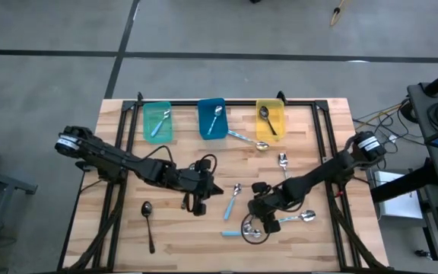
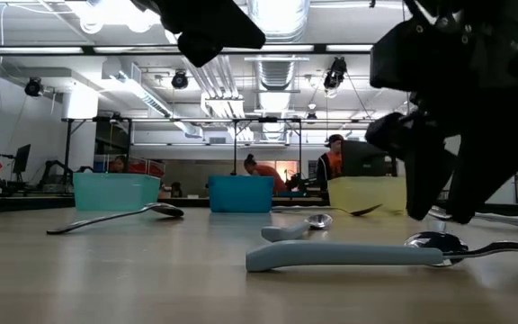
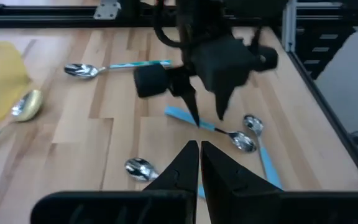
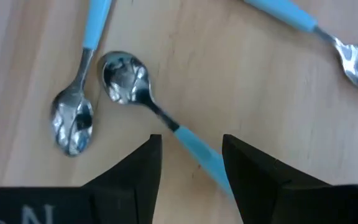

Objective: Sort silverware by color (type)
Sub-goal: Put the blue spoon into the green bin

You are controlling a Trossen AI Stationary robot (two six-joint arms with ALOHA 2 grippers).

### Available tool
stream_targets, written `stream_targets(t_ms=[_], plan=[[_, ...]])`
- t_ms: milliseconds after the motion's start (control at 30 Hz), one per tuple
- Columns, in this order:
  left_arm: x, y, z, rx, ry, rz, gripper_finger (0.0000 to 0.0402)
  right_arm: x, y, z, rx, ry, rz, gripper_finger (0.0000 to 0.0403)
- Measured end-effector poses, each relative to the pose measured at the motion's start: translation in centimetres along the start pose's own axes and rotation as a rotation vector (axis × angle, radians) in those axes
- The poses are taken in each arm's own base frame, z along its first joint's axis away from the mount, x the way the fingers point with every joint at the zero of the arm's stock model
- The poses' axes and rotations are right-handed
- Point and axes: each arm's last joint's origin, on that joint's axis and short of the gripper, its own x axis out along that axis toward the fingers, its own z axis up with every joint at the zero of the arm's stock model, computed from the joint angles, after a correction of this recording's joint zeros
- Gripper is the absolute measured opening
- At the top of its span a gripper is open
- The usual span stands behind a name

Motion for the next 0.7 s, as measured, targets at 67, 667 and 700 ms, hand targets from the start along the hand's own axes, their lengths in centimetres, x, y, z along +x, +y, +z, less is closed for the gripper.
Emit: stream_targets(t_ms=[67,667,700], plan=[[-0.1,0.0,0.0,0.006,-0.001,0.007,0.0,0.6,0.0,0.0,-0.037,-0.001,-0.002,0.0158],[-0.5,0.2,0.7,0.035,-0.054,0.055,0.0,4.0,-2.2,-0.6,-0.155,0.071,-0.132,0.0076],[-0.8,0.2,0.8,0.041,-0.063,0.067,0.0,4.0,-2.4,-0.6,-0.154,0.072,-0.132,0.0059]])
